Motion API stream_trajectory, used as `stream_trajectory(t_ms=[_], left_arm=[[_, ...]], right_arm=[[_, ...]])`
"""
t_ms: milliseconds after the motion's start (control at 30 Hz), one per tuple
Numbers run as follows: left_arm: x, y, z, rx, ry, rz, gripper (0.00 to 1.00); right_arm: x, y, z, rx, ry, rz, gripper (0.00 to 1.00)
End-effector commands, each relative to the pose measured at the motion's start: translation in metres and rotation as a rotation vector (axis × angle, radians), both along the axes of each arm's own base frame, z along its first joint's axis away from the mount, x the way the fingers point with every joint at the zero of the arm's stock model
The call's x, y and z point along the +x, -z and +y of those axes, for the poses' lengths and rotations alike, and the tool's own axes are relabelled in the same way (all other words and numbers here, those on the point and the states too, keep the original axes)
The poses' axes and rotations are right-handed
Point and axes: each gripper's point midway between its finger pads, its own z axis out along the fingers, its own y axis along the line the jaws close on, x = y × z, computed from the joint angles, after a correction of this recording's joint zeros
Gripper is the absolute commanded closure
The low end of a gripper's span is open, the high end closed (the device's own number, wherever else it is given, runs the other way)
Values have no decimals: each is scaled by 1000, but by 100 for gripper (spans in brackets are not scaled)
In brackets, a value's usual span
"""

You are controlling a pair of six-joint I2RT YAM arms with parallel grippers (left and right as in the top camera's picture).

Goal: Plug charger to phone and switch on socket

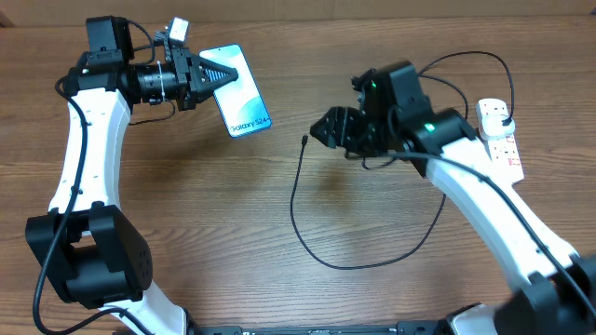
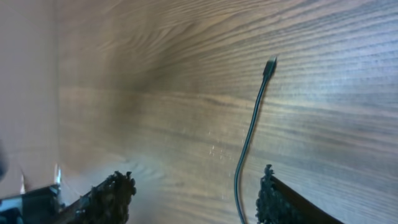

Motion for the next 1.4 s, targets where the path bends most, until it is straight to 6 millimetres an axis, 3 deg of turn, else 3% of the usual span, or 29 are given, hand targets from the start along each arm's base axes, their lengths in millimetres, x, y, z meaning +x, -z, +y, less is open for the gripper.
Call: stream_trajectory(t_ms=[0, 100, 333, 500, 800, 900, 1367], left_arm=[[-1, -10, 0, -43, 19, -16, 96], [2, -12, 6, -47, 1, -13, 96], [5, -11, 11, -41, -16, -16, 96], [5, -11, 12, -38, -17, -15, 96], [5, -10, 12, -34, -21, -14, 96], [5, -9, 12, -32, -21, -13, 96], [4, -6, 3, -11, -12, -4, 96]], right_arm=[[18, 19, 6, -2, 23, 34, 44], [28, 42, 10, 3, 61, 87, 51], [45, 85, 20, 11, 65, 133, 54], [49, 107, 30, 41, 39, 164, 57], [47, 152, 30, 9, 45, 240, 57], [48, 162, 31, 11, 41, 250, 57], [55, 160, 37, 46, 56, 239, 61]])
